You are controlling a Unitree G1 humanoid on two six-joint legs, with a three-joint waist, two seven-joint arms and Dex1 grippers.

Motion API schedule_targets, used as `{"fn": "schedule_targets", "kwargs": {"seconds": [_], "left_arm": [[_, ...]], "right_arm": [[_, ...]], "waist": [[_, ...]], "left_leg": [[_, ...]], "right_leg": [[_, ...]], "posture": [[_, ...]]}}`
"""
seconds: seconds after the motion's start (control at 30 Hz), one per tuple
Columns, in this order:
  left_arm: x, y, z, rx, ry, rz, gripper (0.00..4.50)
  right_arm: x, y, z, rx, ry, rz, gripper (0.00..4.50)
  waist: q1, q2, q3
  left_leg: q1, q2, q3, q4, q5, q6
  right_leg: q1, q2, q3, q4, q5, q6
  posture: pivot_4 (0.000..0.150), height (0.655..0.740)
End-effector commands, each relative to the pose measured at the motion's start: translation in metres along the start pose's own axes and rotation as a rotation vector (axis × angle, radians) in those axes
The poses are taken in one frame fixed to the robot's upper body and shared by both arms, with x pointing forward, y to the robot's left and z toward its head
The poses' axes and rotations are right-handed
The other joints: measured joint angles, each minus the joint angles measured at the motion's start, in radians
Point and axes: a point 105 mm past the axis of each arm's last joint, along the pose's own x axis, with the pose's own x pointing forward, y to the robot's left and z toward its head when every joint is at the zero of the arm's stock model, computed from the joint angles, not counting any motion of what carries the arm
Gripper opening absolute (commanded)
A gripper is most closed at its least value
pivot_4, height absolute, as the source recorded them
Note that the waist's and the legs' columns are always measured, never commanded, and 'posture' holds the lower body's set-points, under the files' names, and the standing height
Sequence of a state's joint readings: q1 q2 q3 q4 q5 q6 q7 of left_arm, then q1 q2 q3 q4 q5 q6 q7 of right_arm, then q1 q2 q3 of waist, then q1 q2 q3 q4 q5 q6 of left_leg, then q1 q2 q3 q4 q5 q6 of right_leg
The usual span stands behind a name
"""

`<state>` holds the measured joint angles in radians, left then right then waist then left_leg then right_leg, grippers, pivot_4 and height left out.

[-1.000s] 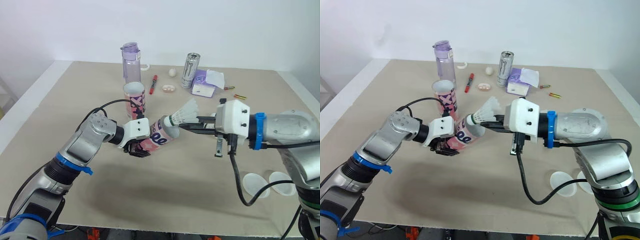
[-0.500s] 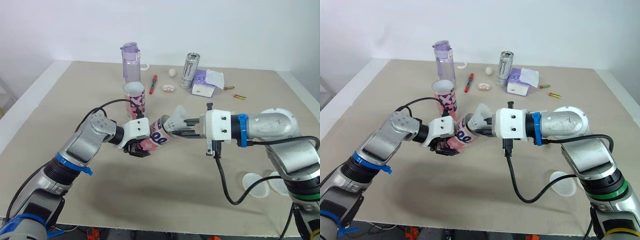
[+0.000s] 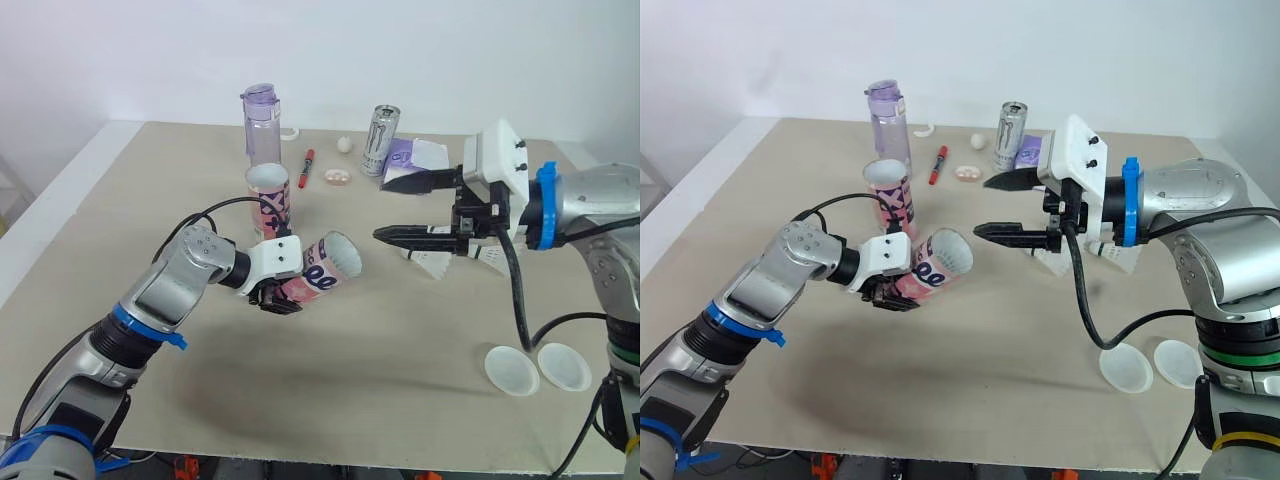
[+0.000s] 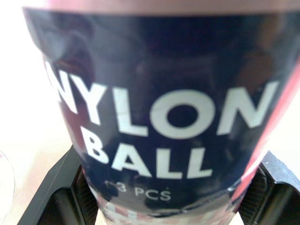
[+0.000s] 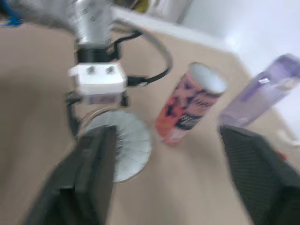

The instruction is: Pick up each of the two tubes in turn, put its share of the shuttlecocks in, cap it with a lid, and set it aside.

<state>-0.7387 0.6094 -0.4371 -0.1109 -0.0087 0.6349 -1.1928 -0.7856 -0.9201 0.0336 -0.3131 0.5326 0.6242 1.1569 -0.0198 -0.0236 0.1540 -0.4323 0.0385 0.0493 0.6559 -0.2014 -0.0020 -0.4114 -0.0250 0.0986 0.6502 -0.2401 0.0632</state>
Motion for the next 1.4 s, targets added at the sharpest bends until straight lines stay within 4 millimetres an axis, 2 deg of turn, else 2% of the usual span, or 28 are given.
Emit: {"fn": "schedule_targets", "kwargs": {"seconds": [0.03, 0.17, 0.37, 0.5, 0.73, 0.87, 1.03, 1.23, 1.4], "left_arm": [[0.001, 0.0, 0.016, 0.058, -0.027, -0.016, 3.37], [0.001, 0.0, 0.018, 0.064, -0.03, -0.019, 3.37], [0.002, -0.001, 0.018, 0.066, -0.03, -0.023, 3.37], [0.004, -0.002, 0.016, 0.065, -0.025, -0.025, 3.37], [0.005, -0.002, 0.015, 0.062, -0.023, -0.024, 3.37], [0.007, -0.002, 0.015, 0.059, -0.024, -0.025, 3.37], [0.008, -0.001, 0.016, 0.057, -0.029, -0.023, 3.37], [0.008, 0.0, 0.014, 0.052, -0.028, -0.019, 3.37], [0.006, 0.0, 0.008, 0.038, -0.019, -0.014, 3.37]], "right_arm": [[0.007, 0.004, -0.003, -0.113, 0.084, 0.098, 1.74], [0.014, 0.005, -0.009, -0.148, 0.129, 0.169, 0.17], [0.032, 0.011, -0.031, -0.23, 0.194, 0.271, 0.17], [0.055, 0.01, -0.044, -0.318, 0.243, 0.33, 0.17], [0.087, 0.009, -0.043, -0.384, 0.265, 0.399, 0.17], [0.107, 0.021, -0.037, -0.411, 0.267, 0.471, 0.17], [0.123, 0.032, -0.039, -0.406, 0.273, 0.531, 0.17], [0.132, 0.032, -0.041, -0.413, 0.274, 0.54, 0.17], [0.125, 0.022, -0.032, -0.402, 0.241, 0.495, 0.17]], "waist": [[-0.001, 0.0, 0.0], [-0.001, 0.0, 0.0], [-0.001, 0.0, 0.0], [-0.002, 0.0, 0.0], [-0.002, 0.0, 0.0], [-0.001, 0.0, 0.0], [-0.002, 0.0, 0.0], [-0.004, 0.0, 0.0], [-0.005, 0.0, 0.0]], "left_leg": [[0.0, 0.0, 0.0, 0.0, 0.0, 0.0], [-0.003, 0.0, 0.001, 0.0, 0.0, 0.0], [-0.006, 0.0, 0.0, 0.0, 0.0, 0.0], [-0.006, 0.0, 0.001, 0.001, 0.0, 0.0], [-0.006, 0.001, 0.001, 0.001, 0.0, 0.0], [-0.006, 0.002, 0.001, 0.001, 0.0, 0.0], [-0.004, 0.003, 0.0, 0.005, 0.0, 0.0], [0.003, 0.009, 0.001, 0.007, 0.0, 0.0], [0.005, 0.012, 0.001, 0.007, 0.001, 0.0]], "right_leg": [[0.0, 0.0, 0.0, 0.0, 0.0, 0.0], [-0.003, 0.0, 0.0, 0.0, 0.0, 0.001], [-0.007, 0.001, 0.0, 0.001, 0.003, 0.003], [-0.007, 0.001, 0.0, 0.002, 0.003, 0.002], [-0.008, 0.002, 0.0, 0.004, 0.004, 0.001], [-0.008, 0.002, 0.0, 0.005, 0.003, 0.001], [-0.009, 0.004, 0.0, 0.014, 0.001, -0.001], [-0.006, 0.01, 0.0, 0.016, -0.001, -0.008], [-0.005, 0.013, 0.0, 0.017, -0.001, -0.008]], "posture": [[0.15, 0.74], [0.15, 0.74], [0.15, 0.74], [0.15, 0.74], [0.15, 0.74], [0.15, 0.74], [0.15, 0.74], [0.15, 0.74], [0.15, 0.74]]}}
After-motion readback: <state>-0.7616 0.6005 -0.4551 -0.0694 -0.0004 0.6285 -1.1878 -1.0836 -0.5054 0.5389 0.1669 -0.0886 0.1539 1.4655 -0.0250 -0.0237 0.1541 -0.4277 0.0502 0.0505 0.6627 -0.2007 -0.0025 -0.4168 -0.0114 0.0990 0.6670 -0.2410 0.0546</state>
